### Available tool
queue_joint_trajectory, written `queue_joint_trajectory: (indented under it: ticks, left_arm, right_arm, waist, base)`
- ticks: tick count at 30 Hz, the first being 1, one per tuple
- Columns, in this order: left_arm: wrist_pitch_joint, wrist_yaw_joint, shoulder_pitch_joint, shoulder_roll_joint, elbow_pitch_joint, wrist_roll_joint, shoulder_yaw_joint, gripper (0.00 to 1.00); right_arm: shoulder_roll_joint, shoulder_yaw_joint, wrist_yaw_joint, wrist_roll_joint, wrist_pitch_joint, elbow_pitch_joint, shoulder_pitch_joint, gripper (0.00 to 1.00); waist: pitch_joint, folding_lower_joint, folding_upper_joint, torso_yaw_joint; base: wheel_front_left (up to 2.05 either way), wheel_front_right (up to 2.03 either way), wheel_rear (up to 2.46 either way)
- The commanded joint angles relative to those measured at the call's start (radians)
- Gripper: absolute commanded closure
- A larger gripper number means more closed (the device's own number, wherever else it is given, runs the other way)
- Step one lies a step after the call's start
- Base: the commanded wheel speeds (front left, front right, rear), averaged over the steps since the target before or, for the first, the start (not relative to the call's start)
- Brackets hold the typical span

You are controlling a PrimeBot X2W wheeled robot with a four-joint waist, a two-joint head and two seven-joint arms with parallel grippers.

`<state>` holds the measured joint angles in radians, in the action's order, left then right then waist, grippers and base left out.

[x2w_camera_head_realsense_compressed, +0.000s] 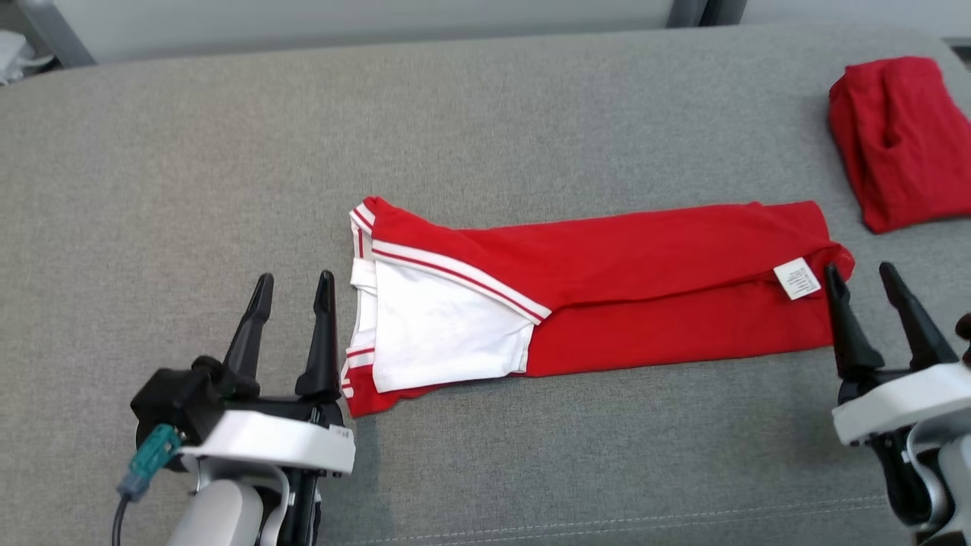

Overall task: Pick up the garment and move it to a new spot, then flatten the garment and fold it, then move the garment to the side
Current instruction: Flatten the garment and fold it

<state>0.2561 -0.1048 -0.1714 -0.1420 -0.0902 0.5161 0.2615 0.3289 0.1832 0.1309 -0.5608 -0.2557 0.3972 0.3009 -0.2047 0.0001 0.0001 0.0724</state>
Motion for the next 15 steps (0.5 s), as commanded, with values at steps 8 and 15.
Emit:
queue_joint_trajectory:
  ticks: [8, 15]
  left_arm:
    - [0.006, 0.066, 0.096, 0.051, 0.057, -0.118, -0.128, 0.0]
    - [0.006, 0.109, 0.197, 0.085, 0.096, -0.182, -0.192, 0.0]
  right_arm:
    - [-0.06, -0.053, 0.0, 0.047, -0.006, -0.081, -0.131, 0.0]
    - [-0.093, -0.093, 0.0, 0.045, -0.006, -0.125, -0.231, 0.0]
  waist:
    - [0.087, -0.0001, -0.0001, -0.001]
    - [0.146, -0.0001, -0.0001, -0.008]
  base:
    - [0.0, 0.0, 0.0]
    - [0.0, 0.0, 0.0]
